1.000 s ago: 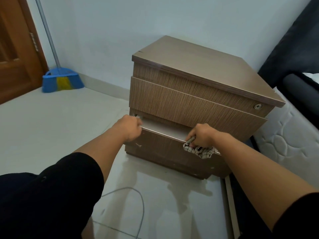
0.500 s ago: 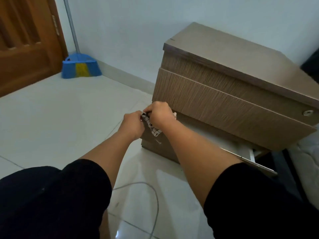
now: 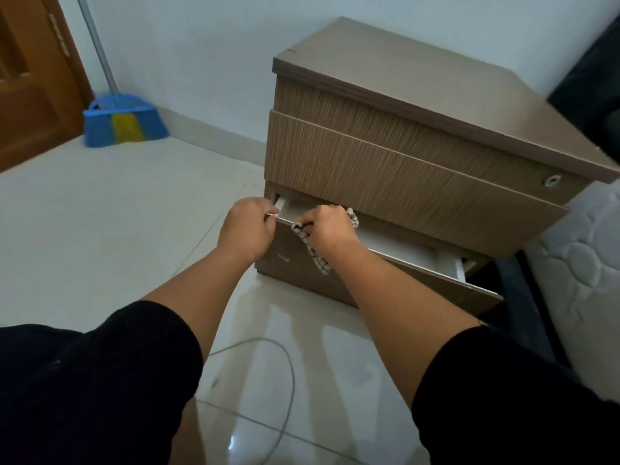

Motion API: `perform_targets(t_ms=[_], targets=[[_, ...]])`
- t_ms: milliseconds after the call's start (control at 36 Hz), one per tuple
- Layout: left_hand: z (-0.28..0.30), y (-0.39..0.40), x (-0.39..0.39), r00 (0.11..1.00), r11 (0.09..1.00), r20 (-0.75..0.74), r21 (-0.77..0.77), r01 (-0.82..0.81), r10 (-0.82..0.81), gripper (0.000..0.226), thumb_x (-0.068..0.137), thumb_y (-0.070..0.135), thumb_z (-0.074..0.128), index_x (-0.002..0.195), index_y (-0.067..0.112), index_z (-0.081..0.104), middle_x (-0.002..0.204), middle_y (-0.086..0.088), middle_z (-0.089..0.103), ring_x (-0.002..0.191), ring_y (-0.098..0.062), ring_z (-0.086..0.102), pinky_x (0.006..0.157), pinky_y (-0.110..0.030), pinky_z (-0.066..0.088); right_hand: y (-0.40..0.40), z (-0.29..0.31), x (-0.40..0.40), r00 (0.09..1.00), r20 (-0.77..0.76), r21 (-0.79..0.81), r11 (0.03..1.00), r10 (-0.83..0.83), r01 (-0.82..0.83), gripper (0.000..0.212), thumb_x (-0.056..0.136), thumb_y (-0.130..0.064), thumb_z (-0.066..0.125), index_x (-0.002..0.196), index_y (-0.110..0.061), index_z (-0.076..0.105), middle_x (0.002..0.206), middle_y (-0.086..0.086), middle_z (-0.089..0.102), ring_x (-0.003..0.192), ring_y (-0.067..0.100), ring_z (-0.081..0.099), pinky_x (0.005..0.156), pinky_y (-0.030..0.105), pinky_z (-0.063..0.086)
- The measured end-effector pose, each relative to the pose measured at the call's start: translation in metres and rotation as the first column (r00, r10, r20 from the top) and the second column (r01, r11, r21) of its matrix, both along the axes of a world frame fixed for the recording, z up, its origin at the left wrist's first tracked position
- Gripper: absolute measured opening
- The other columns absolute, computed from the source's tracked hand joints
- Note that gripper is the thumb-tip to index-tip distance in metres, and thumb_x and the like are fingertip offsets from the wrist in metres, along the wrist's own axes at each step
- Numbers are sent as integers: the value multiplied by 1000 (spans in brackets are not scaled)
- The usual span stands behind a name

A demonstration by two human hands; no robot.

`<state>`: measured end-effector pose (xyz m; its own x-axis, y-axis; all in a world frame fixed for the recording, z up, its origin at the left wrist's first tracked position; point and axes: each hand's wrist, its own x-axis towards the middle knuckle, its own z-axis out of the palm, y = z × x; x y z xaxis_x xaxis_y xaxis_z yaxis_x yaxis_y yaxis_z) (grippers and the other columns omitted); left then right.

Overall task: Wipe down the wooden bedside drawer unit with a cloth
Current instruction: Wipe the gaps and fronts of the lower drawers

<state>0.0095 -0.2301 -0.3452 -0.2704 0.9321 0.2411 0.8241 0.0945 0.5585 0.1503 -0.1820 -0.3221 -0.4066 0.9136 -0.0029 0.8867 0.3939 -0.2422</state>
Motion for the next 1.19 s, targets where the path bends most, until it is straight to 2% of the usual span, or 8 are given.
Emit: perform_targets(t_ms=[222, 333, 417, 667, 833, 917, 1028, 1194], targets=[[14, -5, 48, 973, 979, -110, -61, 195, -201, 24, 94, 18, 53, 107, 13, 72, 114, -8, 67, 107, -25, 58, 94, -33, 46, -14, 4, 84, 998, 23, 17, 998, -63, 63, 30, 87, -5, 59, 112, -16, 71, 110, 8, 70, 108, 24, 60, 92, 30, 47], [20, -7, 73, 952, 957, -135, -133, 258, -275, 28, 95, 23, 51, 116, 18, 69, 118, -7, 66, 111, -26, 57, 96, -36, 47, -20, 5, 127, 994, 7, 9, 994, -113, 113, 34, 85, 2, 56, 110, -13, 72, 106, 10, 72, 101, 23, 64, 91, 34, 49], [24, -9, 90, 937, 944, -165, -178, 280, -309, 29, 95, 24, 50, 118, 21, 68, 119, -8, 65, 113, -28, 56, 96, -37, 47, -24, 4, 155, 985, 9, 24, 985, -171, 171, 34, 87, 0, 55, 113, -15, 71, 108, 8, 71, 103, 21, 63, 93, 29, 48], [31, -16, 125, 936, 938, -188, -239, 250, -297, 29, 94, 25, 50, 116, 19, 67, 120, -10, 64, 111, -29, 57, 95, -38, 49, -39, 8, 226, 938, -50, 16, 938, -344, 345, 30, 91, -2, 55, 112, -14, 71, 114, 7, 69, 107, 21, 60, 94, 26, 44], [33, -19, 140, 970, 950, -145, -274, 151, -196, 31, 93, 27, 48, 113, 14, 69, 116, -15, 63, 108, -32, 58, 88, -37, 48, -48, 14, 253, 871, -15, -31, 871, -491, 490, 34, 92, 0, 51, 115, -16, 70, 118, 8, 66, 107, 23, 59, 91, 27, 45], [34, -20, 147, 988, 941, -98, -329, 81, -120, 37, 93, 31, 47, 113, 8, 67, 117, -17, 63, 110, -34, 57, 89, -37, 47, -54, 14, 259, 797, 40, -14, 798, -602, 603, 34, 88, 2, 55, 115, -13, 69, 118, 9, 65, 107, 26, 59, 91, 34, 51], [35, -21, 158, 999, 921, -30, -389, 10, -24, 46, 95, 33, 47, 118, -6, 58, 125, -23, 56, 119, -36, 50, 94, -37, 43, -64, 10, 253, 623, -82, 60, 621, -778, 782, 15, 87, -3, 58, 100, -3, 67, 104, 16, 66, 99, 31, 60, 82, 38, 54], [35, -23, 175, 990, 903, 93, -426, -59, 108, 45, 98, 28, 44, 124, -6, 55, 130, -23, 54, 123, -36, 49, 97, -36, 42, -69, 9, 246, 346, -342, -216, 432, -874, 876, 20, 93, -9, 56, 107, 2, 64, 113, 20, 63, 106, 33, 60, 80, 33, 50]])
